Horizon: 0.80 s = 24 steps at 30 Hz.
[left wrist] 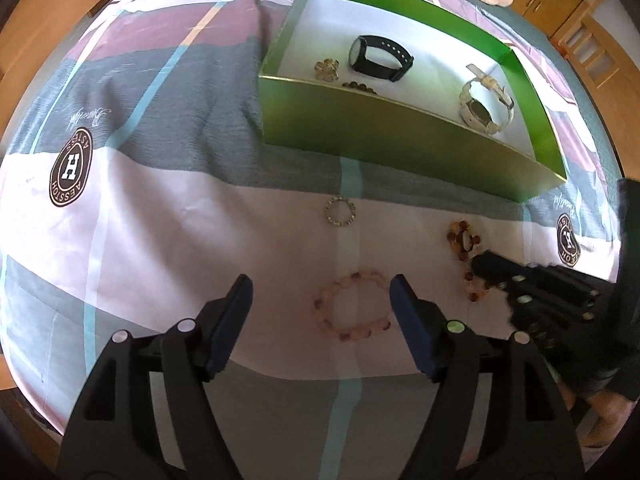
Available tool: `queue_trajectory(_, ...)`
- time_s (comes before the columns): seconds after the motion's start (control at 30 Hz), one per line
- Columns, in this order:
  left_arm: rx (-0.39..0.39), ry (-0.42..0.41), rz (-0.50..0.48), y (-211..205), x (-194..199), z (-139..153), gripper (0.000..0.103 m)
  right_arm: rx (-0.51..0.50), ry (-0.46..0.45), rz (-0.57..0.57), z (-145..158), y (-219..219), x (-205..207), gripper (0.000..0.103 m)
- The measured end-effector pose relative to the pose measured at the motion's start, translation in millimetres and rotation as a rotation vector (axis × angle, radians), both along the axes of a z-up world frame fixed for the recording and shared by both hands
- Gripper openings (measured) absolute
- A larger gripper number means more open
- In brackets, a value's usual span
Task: Organize jewelry
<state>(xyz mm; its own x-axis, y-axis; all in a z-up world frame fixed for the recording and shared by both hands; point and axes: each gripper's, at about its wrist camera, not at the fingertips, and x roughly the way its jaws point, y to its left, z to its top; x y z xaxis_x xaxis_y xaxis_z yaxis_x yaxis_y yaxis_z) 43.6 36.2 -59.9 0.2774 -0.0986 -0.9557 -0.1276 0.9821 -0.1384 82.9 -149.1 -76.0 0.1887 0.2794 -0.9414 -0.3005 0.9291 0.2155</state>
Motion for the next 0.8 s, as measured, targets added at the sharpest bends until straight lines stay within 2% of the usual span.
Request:
queue_trajectory(0.2,0.012,0.016,-0.029,-9.1,1.1,-5.5,0.074,0.065,-0.036,-0.060,28.6,-31.0,0.0,0.007)
queue_trajectory(0.3,0.017,0.026,-0.045,-14.3,1.7,-8.9,0.074,0.079,-0.038,-0.087,33.5,-43.4,6.0,0.007)
queue_trajectory(0.57,0.038,0.058,-0.086,-28.5,3.8,-23.6,0.074,0.067,0.003,-0.099,19.0,-42.7,9.0,0.007)
queue_trajectory(0.8,0.063,0.091,-0.076,-27.4,8.1,-37.1,0.074,0.066,0.020,-0.080,12.6,-35.4,6.6,0.007)
